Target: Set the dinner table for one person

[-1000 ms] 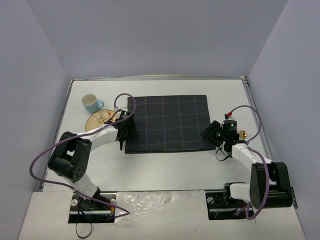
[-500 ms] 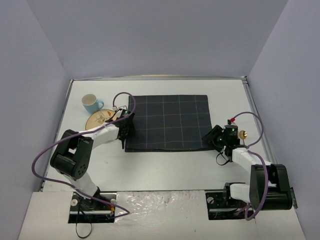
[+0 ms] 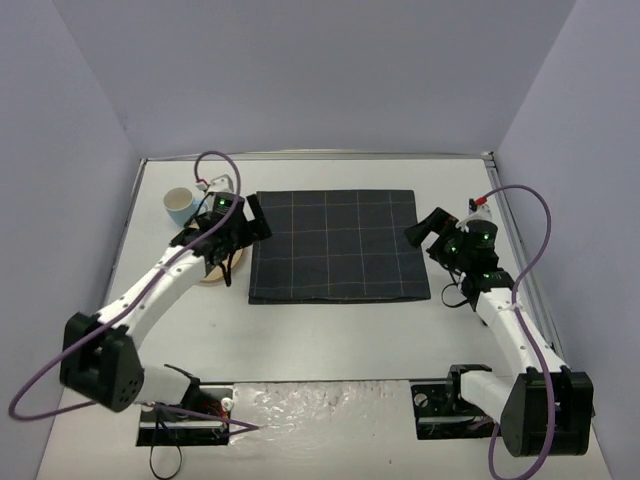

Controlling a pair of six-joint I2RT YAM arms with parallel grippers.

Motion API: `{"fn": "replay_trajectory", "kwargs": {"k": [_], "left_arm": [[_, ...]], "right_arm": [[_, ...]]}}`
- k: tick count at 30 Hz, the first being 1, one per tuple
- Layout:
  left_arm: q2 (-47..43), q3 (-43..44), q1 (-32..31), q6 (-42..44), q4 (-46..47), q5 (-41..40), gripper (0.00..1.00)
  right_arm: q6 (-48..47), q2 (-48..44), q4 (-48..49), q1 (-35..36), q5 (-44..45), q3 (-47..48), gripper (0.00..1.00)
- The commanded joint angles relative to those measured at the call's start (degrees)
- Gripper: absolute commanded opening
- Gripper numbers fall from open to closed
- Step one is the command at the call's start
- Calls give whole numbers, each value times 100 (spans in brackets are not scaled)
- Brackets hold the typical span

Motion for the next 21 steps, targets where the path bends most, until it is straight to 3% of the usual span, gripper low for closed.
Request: {"fn": "replay_trajectory", "kwargs": {"k": [1, 10, 14, 21], "left_arm": [[-1151, -631, 686, -285, 353, -37, 97], [-2944, -2964, 2254, -1226, 1649, 659, 97], [-2918, -3342, 2651, -1555, 2144, 790, 97], [-2245, -4397, 3521, -2151, 3854, 1196, 91]], "right_arm": [[-215, -333, 218, -3, -556, 327, 100], [-694, -595, 382, 581, -717, 198, 100], [-748, -673, 406, 789, -753, 189, 100], [-769, -712, 449, 991, -1232, 108, 100]]}}
